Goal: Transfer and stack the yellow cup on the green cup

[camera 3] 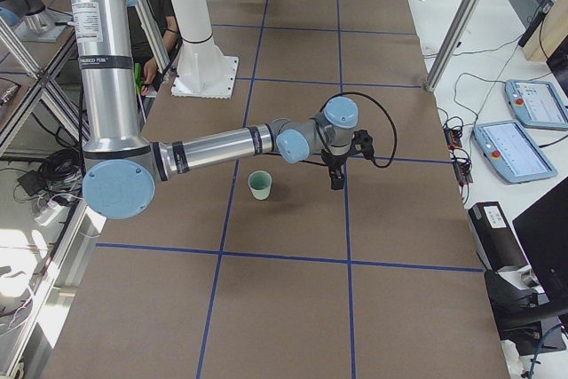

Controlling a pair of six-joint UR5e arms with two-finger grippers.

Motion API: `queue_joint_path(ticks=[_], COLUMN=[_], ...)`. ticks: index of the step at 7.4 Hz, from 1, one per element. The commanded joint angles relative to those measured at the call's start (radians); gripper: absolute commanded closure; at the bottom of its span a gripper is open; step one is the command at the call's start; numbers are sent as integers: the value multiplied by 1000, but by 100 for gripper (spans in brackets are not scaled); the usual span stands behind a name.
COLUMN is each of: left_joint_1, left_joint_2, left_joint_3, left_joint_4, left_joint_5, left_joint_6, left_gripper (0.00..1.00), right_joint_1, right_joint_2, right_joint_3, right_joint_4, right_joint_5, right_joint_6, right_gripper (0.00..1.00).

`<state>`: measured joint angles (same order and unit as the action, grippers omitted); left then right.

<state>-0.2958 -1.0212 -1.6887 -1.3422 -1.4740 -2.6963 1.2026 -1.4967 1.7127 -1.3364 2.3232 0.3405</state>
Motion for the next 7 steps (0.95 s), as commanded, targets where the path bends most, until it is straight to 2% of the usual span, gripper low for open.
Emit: queue_joint_path(ticks=[1, 3, 4, 5, 6, 7], left_joint_1=[-206, -458, -485, -485, -485, -473], left_joint_2=[-43, -269, -337, -370, -441, -559], left_joint_3=[1, 1, 1, 4, 77, 236], left_joint_4=[-124, -140, -188, -344, -576, -821], left_joint_5=[255, 435, 475, 535, 540, 540], left_joint_6=[253, 582, 698, 868, 1048, 1211], left_gripper=[45, 45, 45, 45, 45, 44], right_joint_1=[2, 2, 0, 0, 0, 0], right_joint_2=[4, 7, 12, 19, 33, 53], right_joint_3=[4, -7, -10, -15, -21, -31], right_joint_4=[-1, -1, -3, -3, -3, -3], right_joint_5=[2, -1, -1, -2, -4, -8], right_joint_6=[2, 2, 2, 2, 2, -1], right_gripper=[0, 0, 0, 0, 0, 0])
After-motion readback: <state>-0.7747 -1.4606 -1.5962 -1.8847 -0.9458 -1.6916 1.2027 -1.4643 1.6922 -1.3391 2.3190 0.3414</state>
